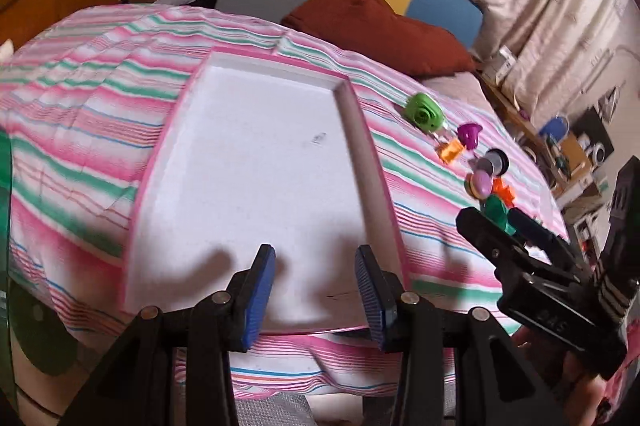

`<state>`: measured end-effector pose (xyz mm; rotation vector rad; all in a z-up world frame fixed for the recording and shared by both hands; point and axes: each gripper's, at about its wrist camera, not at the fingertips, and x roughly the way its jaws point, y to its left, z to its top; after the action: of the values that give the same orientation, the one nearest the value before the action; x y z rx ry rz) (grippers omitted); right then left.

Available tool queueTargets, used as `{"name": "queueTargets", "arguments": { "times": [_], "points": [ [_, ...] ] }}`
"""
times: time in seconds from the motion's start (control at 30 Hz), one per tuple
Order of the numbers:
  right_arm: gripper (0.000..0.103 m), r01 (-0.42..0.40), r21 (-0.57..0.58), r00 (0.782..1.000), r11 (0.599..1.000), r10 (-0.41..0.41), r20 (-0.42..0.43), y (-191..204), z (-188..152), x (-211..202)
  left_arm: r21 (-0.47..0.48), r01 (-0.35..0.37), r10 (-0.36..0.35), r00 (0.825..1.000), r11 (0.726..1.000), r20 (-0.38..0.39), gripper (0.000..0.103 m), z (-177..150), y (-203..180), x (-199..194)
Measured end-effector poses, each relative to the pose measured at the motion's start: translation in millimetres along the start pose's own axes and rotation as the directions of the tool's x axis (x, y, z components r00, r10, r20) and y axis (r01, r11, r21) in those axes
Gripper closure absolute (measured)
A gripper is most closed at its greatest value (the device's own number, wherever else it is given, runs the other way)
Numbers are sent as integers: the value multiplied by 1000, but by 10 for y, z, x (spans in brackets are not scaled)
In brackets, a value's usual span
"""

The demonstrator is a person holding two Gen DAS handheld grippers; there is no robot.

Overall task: Organize rigid objects
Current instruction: 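Move the left tool toward the teal cup while the right tool approaches the brown toy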

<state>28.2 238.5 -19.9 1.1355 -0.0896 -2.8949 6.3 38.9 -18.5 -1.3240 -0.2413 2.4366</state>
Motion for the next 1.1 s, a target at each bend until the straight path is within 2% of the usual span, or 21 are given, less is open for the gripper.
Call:
{"name": "queueTargets", "arguments": {
  "times": [0.07,0.13,0.2,0.3,0.37,0.47,0.6,0.7,0.77,0.83,0.9,1.0,1.03,1.07,1.1],
  "points": [
    [0,12,20,1000,1000,-12,-21,-138,-34,15,52,-26,26,1000,998,4,62,4,-123,15],
    [0,27,62,999,998,-25,-42,-324,-89,16,96,-24,22,1000,995,13,62,-4,-237,-4],
    [0,70,125,996,990,-62,-69,-561,-155,-3,133,7,-9,1000,991,16,62,3,-351,-3],
    [0,115,209,993,971,-108,-47,-871,-184,-96,163,55,-55,998,985,-4,62,-1,-441,41],
    [0,198,239,980,951,-197,-31,-1116,-216,-205,179,71,-69,997,981,-17,62,-4,-516,68],
    [0,268,247,963,931,-269,-32,-1452,-281,-304,212,99,-95,995,972,-31,62,-17,-663,118],
    [0,297,292,955,909,-284,-84,-1854,-392,-342,253,131,-123,991,959,-50,62,-25,-877,179],
    [15,293,324,956,900,-265,-129,-2077,-509,-292,281,154,-140,988,947,-69,62,-33,-1022,233],
    [32,264,373,962,889,-217,-164,-2185,-581,-202,304,164,-146,986,939,-80,62,-58,-1130,262],
    [36,232,414,969,880,-171,-180,-2261,-625,-104,328,168,-148,985,929,-88,62,-89,-1248,294],
    [36,207,433,976,877,-155,-154,-2301,-608,-54,343,174,-150,984,923,-94,62,-102,-1319,322],
    [48,176,413,981,893,-127,-144,-2317,-545,41,364,181,-154,983,914,-102,62,-135,-1441,339],
    [61,193,399,978,897,-142,-152,-2307,-532,77,371,183,-154,982,911,-105,62,-138,-1472,347],
    [79,205,381,975,901,-156,-157,-2311,-510,95,374,183,-155,982,909,-105,62,-137,-1486,349],
    [79,189,382,978,904,-137,-159,-2319,-498,104,383,182,-154,983,906,-103,62,-141,-1517,350]
  ]
}}
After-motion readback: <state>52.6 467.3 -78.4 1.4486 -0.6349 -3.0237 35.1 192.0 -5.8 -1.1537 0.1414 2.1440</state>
